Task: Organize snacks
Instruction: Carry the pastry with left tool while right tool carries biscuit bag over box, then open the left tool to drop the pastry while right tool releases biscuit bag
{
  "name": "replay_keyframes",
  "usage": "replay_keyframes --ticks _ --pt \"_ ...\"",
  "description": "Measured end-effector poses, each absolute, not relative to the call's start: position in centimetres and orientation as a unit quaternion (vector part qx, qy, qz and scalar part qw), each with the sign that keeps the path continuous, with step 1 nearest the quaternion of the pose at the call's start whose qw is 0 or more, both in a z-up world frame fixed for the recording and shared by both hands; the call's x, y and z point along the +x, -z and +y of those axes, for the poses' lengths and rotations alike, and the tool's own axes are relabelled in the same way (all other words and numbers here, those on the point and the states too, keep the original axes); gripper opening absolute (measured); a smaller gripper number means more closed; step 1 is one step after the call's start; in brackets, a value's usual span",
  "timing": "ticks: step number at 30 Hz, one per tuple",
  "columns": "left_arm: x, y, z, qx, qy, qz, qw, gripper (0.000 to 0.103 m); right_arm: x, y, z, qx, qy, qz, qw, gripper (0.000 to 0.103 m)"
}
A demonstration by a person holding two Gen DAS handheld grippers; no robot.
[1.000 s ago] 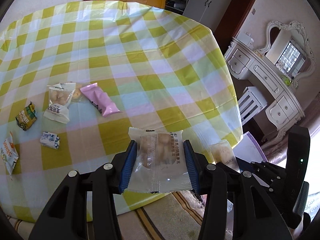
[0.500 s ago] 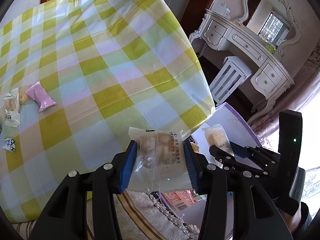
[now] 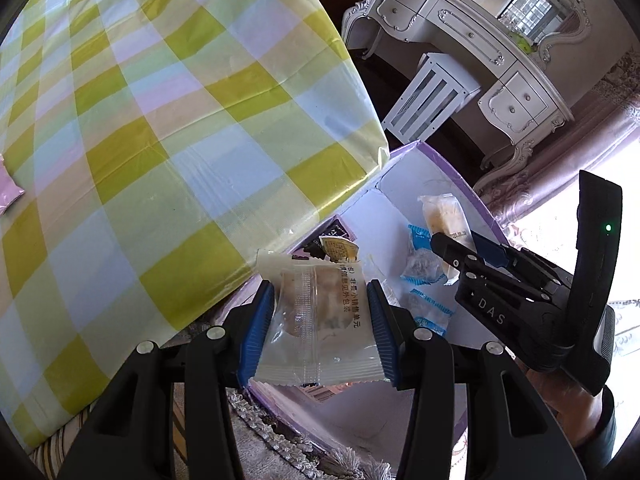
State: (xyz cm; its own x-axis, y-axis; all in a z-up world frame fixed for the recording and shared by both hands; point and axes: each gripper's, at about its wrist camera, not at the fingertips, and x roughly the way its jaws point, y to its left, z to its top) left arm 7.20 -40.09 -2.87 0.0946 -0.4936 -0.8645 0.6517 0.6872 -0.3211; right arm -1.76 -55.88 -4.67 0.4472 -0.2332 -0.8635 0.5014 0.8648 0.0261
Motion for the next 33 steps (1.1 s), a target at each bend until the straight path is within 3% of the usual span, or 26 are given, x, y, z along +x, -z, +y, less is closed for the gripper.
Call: replay_keyframes --ticks 19,21,25,33 --pt "2.3 6.2 -44.8 0.160 0.483 0.601 0.616 0.047 -2.8 5.5 -57.6 0.135 0.268 0.484 0.822 0.036" --pt "2.5 6.5 -44.6 0.155 0.478 0.607 0.616 0.050 -2.8 5.4 -57.7 0.134 0.270 0.484 0.821 0.037" --pt "3.3 6.4 -44.2 0.134 0.470 0.611 0.623 0.070 -2.7 5.0 -57.4 0.130 0.275 0.482 0.822 0.050" --pt "4.3 5.7 -43.2 0.107 0.456 0.601 0.648 0.071 -2.6 4.1 -56.7 0.124 0.273 0.475 0.827 0.058"
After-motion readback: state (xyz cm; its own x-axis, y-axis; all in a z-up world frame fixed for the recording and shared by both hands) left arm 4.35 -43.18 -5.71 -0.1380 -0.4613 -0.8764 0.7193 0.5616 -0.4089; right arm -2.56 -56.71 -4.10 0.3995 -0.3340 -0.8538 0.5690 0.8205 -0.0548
